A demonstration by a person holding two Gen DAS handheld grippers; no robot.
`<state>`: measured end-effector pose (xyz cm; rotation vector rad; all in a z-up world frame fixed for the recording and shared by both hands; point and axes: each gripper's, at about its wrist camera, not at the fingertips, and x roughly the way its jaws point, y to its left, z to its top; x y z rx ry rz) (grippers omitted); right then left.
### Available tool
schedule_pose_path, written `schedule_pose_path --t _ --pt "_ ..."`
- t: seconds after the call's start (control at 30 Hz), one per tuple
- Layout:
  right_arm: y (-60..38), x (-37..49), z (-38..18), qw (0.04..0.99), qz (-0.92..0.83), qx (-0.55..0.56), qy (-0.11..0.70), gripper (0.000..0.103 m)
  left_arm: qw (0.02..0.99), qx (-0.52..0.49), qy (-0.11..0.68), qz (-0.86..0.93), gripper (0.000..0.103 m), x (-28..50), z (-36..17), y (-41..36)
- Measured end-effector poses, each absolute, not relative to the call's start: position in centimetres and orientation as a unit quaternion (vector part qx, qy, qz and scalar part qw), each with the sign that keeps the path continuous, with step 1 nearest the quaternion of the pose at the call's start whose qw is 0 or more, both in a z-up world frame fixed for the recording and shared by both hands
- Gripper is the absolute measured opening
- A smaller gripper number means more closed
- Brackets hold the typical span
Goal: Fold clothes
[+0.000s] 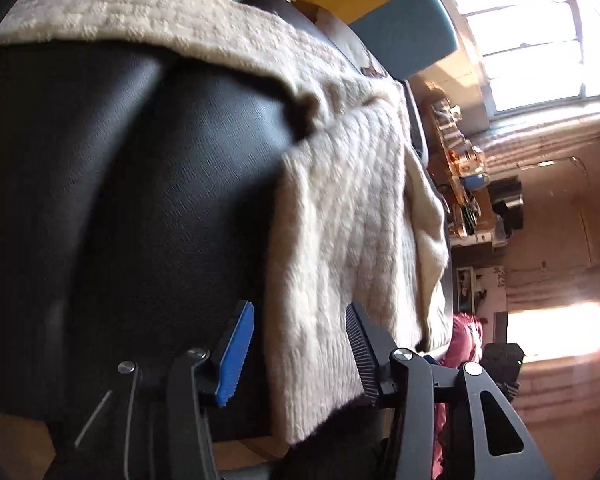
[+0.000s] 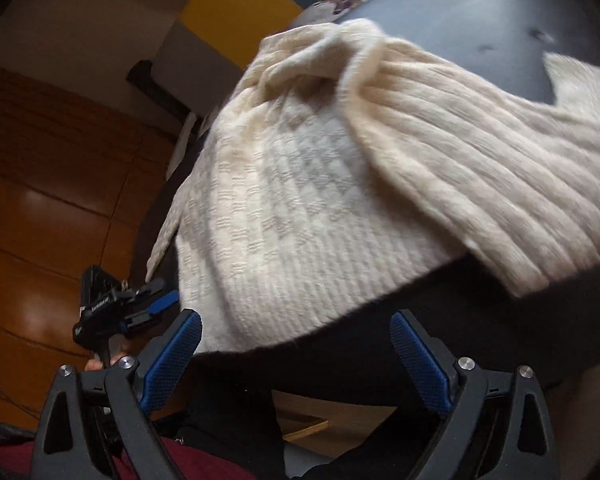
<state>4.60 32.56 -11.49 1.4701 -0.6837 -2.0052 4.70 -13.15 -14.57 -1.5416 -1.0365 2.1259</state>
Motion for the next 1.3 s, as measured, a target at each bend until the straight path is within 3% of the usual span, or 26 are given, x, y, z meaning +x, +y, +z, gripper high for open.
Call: schedule_pose_path --t 0.2,0.27,0.3,0.33,0.37,0.4,0.47,0.63,0.8,1.03,1.1,1.13,1.23,1.3 --pt "34.3 3.2 -14.2 0.233 -0.768 0.52 -0.294 0.096 0.15 -0.538 -0.304 0.771 0.059 4.1 -14.1 -10.0" --pt "34.5 2.6 -14.2 0.216 -0.781 0.502 -0.303 0.091 0.148 -0.537 -0.299 0.775 0.06 3.8 -14.1 -9.8" --pt "34.6 2.3 -14.3 0.206 -0.786 0.495 -0.309 0.091 0.144 -0.536 -0.293 0.779 0.053 3.6 -13.9 -9.6" --pt "34.6 1.9 -14.4 0.197 -0.791 0.486 -0.314 0.091 0.137 -0.54 -0.285 0.78 0.022 3.4 -13.9 -9.4" --pt "34.7 1.6 -14.4 0.192 -0.795 0.479 -0.318 0.085 0.131 -0.547 -0.292 0.774 0.01 3.1 -14.4 -9.5" --pt "34.8 1.2 -14.4 0.183 -0.797 0.479 -0.318 0.076 0.126 -0.553 -0.299 0.767 0.01 2.7 -15.0 -9.7" --pt "34.9 0.5 -15.0 0.16 -0.795 0.493 -0.316 0.007 0.129 -0.552 -0.32 0.759 0.009 3.8 -15.3 -11.0" --pt "35.0 0.6 -15.0 0.169 -0.791 0.501 -0.308 0.006 0.144 -0.545 -0.324 0.76 0.008 3.6 -14.2 -11.2" --pt "34.0 3.1 -10.6 0.226 -0.815 0.456 -0.276 0.006 0.21 -0.485 -0.411 0.743 0.007 3.3 -10.7 -14.3" --pt "32.8 3.2 -12.3 0.236 -0.787 0.502 -0.269 0.009 0.155 -0.549 -0.442 0.692 0.008 2.2 -15.1 -16.2" --pt "33.0 3.3 -12.7 0.26 -0.763 0.511 -0.298 0.024 0.144 -0.554 -0.451 0.685 0.016 3.0 -16.0 -17.0" --pt "33.3 3.6 -12.6 0.27 -0.755 0.511 -0.309 0.029 0.138 -0.556 -0.455 0.681 0.027 3.4 -16.5 -17.3" --pt "34.7 4.4 -13.2 0.255 -0.756 0.521 -0.304 0.03 0.129 -0.543 -0.446 0.7 0.052 5.1 -16.7 -17.6" --pt "36.3 4.4 -14.7 0.228 -0.749 0.527 -0.33 0.032 0.127 -0.533 -0.433 0.716 0.056 6.1 -16.6 -17.4"
